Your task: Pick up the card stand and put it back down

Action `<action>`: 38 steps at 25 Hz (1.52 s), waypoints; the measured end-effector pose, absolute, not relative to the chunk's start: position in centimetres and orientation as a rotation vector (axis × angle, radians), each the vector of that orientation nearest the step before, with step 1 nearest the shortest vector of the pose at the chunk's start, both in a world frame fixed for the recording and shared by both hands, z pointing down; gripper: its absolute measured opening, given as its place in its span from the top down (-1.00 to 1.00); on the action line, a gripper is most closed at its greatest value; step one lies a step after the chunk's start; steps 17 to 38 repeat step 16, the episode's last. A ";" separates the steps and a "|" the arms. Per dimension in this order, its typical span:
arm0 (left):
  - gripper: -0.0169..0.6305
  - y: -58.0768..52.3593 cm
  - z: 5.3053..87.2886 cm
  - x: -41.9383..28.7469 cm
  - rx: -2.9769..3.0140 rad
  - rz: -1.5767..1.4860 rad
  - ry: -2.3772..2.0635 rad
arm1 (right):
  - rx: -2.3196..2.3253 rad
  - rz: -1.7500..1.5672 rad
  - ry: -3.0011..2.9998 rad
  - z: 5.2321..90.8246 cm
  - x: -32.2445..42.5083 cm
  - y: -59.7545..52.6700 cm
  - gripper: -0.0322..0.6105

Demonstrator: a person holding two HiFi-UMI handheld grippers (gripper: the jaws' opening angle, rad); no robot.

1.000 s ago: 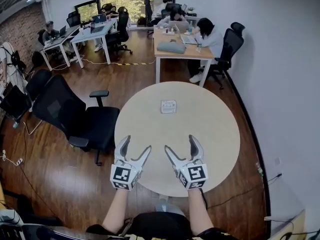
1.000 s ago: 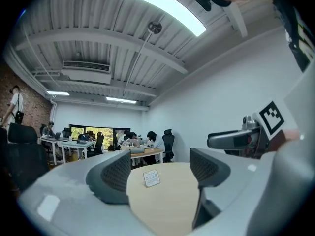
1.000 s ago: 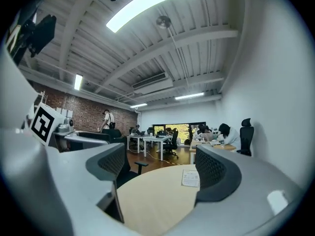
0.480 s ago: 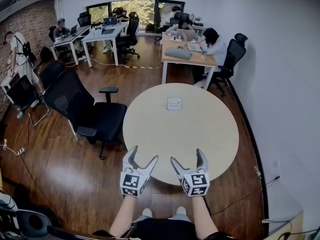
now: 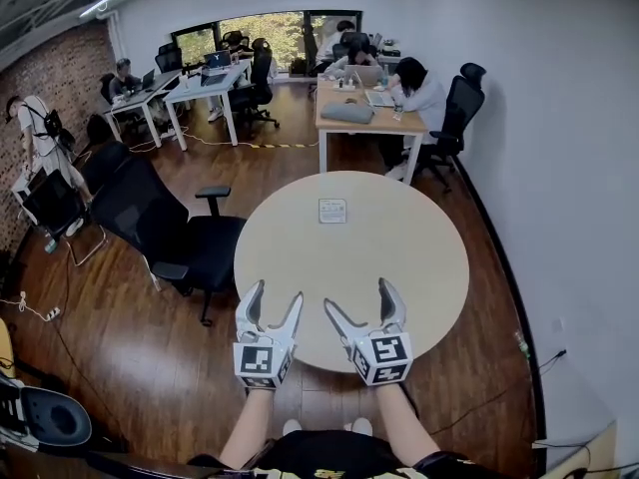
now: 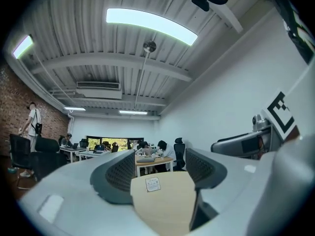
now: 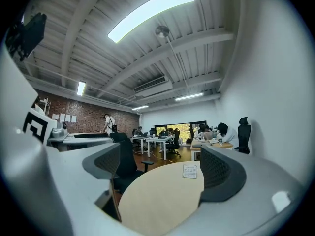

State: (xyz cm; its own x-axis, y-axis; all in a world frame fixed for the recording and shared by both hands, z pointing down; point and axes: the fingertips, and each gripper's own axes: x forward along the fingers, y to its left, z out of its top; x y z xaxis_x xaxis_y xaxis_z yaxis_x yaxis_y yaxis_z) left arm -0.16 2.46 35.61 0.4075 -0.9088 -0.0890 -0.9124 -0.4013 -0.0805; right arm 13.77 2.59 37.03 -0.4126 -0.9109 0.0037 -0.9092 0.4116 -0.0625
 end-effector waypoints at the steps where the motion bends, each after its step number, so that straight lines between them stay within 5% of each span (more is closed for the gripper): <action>1: -0.05 2.2 36.1 0.4 -2.535 0.015 1.641 | -1.708 -0.087 2.609 37.4 14.7 2.3 -0.67; 16: -0.05 1.1 37.0 1.8 -2.550 -0.010 1.634 | -1.845 0.029 2.543 36.7 18.7 2.3 -0.42; 38: -0.05 1.1 37.0 1.8 -2.550 -0.010 1.634 | -1.845 0.029 2.543 36.7 18.7 2.3 -0.42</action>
